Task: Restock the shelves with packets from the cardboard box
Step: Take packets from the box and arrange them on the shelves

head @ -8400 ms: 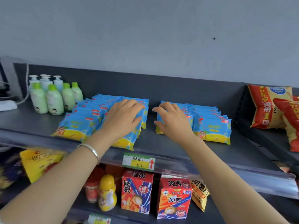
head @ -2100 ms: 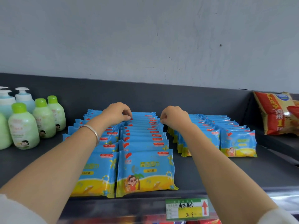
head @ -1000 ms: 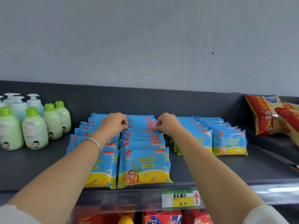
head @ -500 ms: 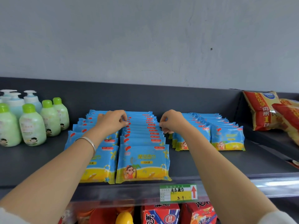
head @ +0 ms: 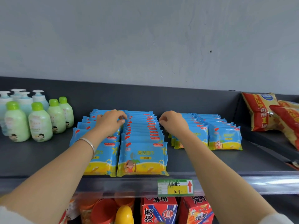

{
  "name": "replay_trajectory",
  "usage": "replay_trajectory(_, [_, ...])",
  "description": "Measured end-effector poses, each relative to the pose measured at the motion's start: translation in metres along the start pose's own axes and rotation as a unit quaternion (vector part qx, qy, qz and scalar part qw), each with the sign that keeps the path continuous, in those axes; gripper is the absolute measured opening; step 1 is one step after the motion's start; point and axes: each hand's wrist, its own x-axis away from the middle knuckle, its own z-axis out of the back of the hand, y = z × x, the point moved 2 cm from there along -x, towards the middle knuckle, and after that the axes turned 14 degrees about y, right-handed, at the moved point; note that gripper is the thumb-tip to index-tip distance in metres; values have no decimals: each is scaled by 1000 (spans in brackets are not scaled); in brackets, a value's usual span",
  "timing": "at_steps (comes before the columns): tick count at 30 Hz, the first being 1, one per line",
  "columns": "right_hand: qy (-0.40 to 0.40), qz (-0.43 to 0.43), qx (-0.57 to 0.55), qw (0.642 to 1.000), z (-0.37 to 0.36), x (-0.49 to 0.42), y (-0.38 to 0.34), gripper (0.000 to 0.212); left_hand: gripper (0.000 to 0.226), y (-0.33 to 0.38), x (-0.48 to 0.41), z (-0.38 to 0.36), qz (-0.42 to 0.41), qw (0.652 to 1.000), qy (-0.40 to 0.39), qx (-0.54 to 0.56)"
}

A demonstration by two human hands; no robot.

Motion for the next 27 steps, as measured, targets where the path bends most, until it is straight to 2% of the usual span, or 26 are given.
replay_trajectory(5, [-4, 73, -63, 995, 3, 14, -31, 17, 12, -3, 15, 22, 4, 999, 34, -10])
replay_trajectory(12, [-63, 174, -89, 979, -14, 33, -80, 20, 26, -38, 41, 59, 72, 995, 69, -17])
replay_trajectory(17, [-151, 226, -24, 962, -25, 46, -108, 40, 40, -64, 57, 65, 153, 985, 21, 77])
replay_trajectory(22, [-195, 258, 137, 936, -29, 58, -125, 71, 50, -69, 67, 62, 212, 959, 30, 187])
replay_trajectory(25, [-197, 245, 171, 934, -32, 60, -134, 73, 52, -78, 73, 57, 248, 929, -2, 275])
replay_trajectory(27, [-197, 233, 176, 936, -35, 62, -140, 73, 54, -84, 75, 55, 252, 924, -23, 287])
